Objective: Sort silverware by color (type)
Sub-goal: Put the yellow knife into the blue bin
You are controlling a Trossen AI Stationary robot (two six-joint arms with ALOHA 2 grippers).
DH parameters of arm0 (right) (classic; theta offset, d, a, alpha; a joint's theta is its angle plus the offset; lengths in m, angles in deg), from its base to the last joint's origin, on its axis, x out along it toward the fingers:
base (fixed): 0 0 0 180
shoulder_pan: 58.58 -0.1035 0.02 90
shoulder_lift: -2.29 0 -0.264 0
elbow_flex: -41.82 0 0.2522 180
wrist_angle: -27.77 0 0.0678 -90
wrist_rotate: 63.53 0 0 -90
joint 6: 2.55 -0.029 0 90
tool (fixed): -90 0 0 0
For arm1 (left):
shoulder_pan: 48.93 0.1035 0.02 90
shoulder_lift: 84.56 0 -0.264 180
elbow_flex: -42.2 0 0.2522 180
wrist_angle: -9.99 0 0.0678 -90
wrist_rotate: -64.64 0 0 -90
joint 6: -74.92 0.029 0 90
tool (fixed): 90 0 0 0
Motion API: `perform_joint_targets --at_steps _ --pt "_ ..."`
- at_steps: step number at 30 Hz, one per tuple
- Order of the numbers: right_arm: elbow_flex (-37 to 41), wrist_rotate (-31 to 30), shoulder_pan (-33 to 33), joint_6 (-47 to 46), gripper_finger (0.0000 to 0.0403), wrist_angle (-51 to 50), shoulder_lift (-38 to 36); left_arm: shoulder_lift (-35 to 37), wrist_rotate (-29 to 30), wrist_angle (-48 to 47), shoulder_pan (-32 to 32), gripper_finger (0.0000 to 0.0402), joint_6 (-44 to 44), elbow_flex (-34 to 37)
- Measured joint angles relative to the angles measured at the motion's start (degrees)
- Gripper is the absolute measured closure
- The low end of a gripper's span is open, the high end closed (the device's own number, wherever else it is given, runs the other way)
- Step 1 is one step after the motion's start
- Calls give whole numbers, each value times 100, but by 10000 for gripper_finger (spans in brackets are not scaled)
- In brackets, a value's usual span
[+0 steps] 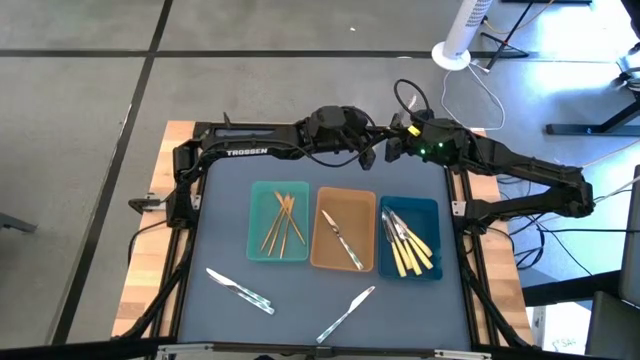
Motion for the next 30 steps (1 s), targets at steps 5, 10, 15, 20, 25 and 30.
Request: perform_joint_targets --at_steps 5,10,15,20,25,30 --pt "0 10 -2 135 395 100 2 0 4 5 0 357 27 0" --pt "0 63 0 170 396 102 2 0 4 3 0 353 42 0" --pt "0 110 0 181 398 102 2 0 -4 -9 0 338 37 0" --pt "4 119 0 191 399 90 2 0 -15 -15 0 317 13 0" --pt "7 118 2 310 400 82 2 0 -26 -41 33 290 7 -4" --pt "7 199 2 324 400 -10 0 0 -309 -286 169 260 -7 -5"
